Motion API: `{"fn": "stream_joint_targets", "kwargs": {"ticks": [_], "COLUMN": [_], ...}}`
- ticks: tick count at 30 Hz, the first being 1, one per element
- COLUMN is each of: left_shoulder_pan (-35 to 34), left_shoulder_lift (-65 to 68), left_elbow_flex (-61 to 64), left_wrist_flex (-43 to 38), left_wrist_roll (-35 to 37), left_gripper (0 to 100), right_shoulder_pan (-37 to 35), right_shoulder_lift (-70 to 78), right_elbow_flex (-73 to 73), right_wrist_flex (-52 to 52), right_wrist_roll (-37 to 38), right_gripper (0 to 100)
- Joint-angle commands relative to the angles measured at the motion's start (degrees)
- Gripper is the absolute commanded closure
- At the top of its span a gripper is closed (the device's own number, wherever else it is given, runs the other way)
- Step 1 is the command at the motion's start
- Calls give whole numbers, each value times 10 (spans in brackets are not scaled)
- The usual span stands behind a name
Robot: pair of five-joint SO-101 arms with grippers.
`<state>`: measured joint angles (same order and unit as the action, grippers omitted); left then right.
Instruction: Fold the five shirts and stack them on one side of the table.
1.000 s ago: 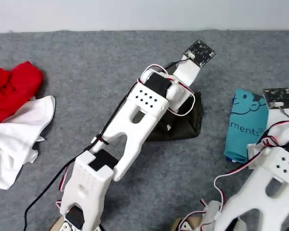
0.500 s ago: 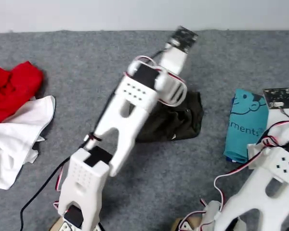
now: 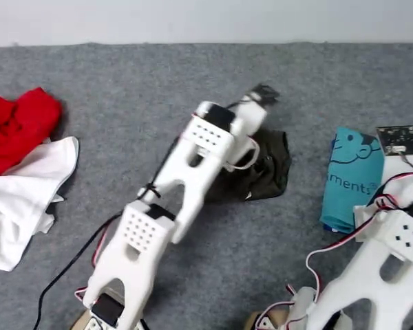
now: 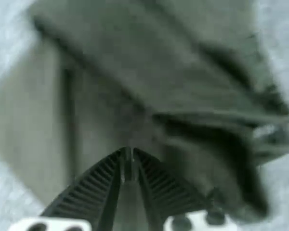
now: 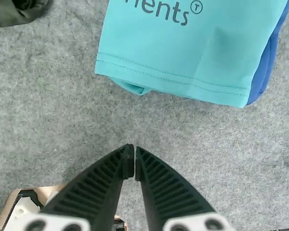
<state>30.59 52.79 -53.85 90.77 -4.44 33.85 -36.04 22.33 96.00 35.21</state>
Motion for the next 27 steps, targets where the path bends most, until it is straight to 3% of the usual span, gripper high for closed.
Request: {"fn": "stream_joint_targets", "kwargs": {"ticks": [1,6,10,20,27], "left_shoulder_pan": [66,149,157,24,-42], "left_shoulder_lift": [8,37,42,-9,75], "left_elbow_flex": [-95,-171,-217,-253,-252], "left_wrist_flex": [12,59,96,95,23], "left_wrist_roll": [-2,-2,-2,-1,-1], "left_gripper": [985,985,985,985,985], "right_shoulder_pan": [5,5,5,5,5], "right_shoulder_lift": [-15,-15,-15,-15,-20], "right_elbow_flex": [-3,-3,-3,-1,57], "right_wrist_flex": [-6,-6,-6,-7,-36], "right_wrist_roll": [3,2,3,3,3], "right_gripper": [990,990,990,990,990]}}
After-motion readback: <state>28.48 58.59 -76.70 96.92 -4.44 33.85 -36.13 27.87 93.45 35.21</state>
